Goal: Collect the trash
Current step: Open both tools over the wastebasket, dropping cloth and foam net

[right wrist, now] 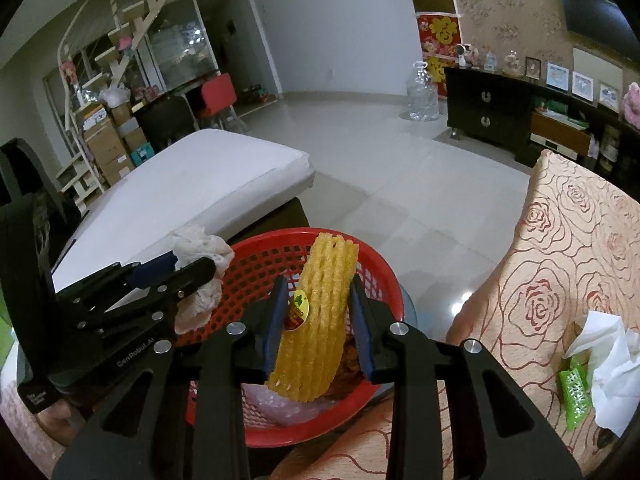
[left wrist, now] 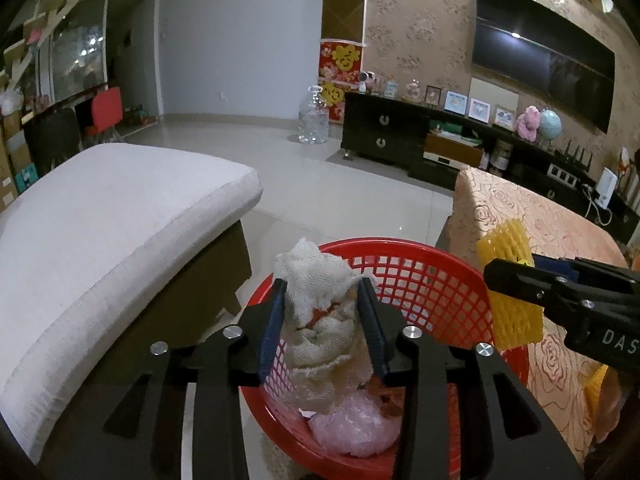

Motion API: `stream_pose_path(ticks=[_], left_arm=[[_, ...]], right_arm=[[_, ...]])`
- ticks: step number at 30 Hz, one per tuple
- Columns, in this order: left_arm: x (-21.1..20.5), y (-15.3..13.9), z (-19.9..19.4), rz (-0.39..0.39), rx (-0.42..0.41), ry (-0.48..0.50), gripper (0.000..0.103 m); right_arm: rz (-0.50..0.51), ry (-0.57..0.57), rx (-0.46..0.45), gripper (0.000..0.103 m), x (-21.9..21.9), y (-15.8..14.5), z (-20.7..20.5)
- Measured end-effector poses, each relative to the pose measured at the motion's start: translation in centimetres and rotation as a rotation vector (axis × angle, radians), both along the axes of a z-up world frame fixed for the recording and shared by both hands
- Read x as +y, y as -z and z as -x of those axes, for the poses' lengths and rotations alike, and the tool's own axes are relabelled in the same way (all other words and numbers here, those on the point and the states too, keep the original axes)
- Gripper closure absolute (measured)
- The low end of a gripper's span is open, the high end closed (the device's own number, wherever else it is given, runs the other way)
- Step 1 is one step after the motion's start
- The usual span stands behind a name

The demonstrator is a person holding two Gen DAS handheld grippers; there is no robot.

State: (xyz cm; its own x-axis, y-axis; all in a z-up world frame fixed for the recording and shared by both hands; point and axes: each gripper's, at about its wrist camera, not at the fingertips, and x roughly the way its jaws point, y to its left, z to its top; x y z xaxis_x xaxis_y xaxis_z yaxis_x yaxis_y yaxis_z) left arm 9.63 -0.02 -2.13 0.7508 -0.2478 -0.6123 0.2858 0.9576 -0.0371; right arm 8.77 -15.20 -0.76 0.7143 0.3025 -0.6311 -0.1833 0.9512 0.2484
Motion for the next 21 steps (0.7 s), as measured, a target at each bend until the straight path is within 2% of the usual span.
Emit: stream_pose_path(ticks=[2,4,6,9,14,21], left_arm=[[0.0,0.0,0.1,0.004,-0.002,-0.001,0.057],[0.0,-0.1,0.2,0.006,-0.013,-0.004,0.044],[0.1,-0.2,0.4,0.01,-0.024,-0.006,0.039],[0.2,-0.2,0.2,0.022,-0.025,-0.011,0.035],[0.8,-0.4,0.2,0.049,-0.029,-0.031,0.034],[0.9,-0.5,0.5,0.06,-0.046,-0.037,0.033]], right_arm=[[-0.001,0.003,-0.001,0.064,-0.2,0.0,0.0],[-0.005,0.013,-0.005,0.06,-0.5,-0.1,0.1],[-0.01,0.023,-0.007,0.053,-0.8,-0.1,0.2],[-0.023,0.042,-0.009,0.044,-1.4,0.0,0.5],[-0.017,0.064,-0.02,0.042,-1.8,-0.1,1.0],[0.041,0.106,-0.053,0.039,-2.3,-0.3,2.3]])
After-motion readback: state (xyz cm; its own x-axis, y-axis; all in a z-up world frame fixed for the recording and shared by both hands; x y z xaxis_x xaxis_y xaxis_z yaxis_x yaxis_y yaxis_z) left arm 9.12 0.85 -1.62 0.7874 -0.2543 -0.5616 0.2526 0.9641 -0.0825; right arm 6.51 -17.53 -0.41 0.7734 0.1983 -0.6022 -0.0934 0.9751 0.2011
